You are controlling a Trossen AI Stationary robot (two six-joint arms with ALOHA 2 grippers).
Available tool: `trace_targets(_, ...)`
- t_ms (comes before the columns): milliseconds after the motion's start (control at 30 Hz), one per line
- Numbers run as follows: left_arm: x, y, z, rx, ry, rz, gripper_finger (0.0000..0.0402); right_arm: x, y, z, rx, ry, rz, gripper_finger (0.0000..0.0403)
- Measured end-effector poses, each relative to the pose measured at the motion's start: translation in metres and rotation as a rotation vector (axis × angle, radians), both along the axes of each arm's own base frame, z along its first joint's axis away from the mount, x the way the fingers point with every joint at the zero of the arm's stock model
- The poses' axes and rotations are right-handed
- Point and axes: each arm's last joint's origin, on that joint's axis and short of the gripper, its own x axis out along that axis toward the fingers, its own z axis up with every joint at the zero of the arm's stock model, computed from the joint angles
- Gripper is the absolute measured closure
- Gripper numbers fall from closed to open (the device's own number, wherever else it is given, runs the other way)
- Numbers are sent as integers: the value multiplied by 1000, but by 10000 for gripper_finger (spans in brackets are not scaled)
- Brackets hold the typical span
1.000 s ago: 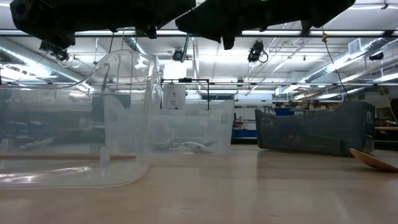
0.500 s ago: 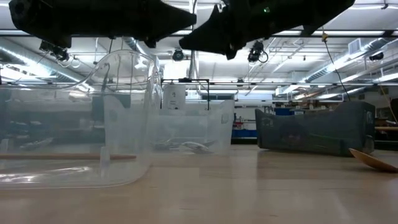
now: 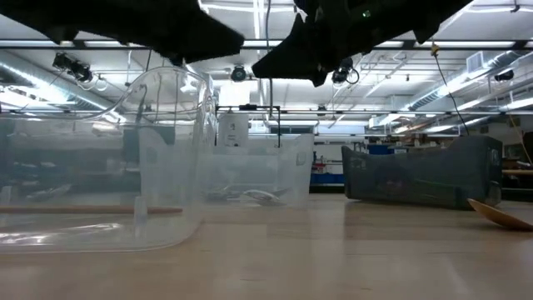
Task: Sort silverware by color (type)
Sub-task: Put the blue spoon into the black transparent bin
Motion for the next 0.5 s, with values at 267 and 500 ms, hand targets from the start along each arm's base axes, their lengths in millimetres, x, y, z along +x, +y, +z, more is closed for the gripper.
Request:
trace_targets(267,-15,-14,-11,-106,126,24,218,-9,-2,-10,90,155,-57,359)
trace_targets(500,-18,-19,-17,-198,159,18,221,-22,-6,3,166,387,-163,359)
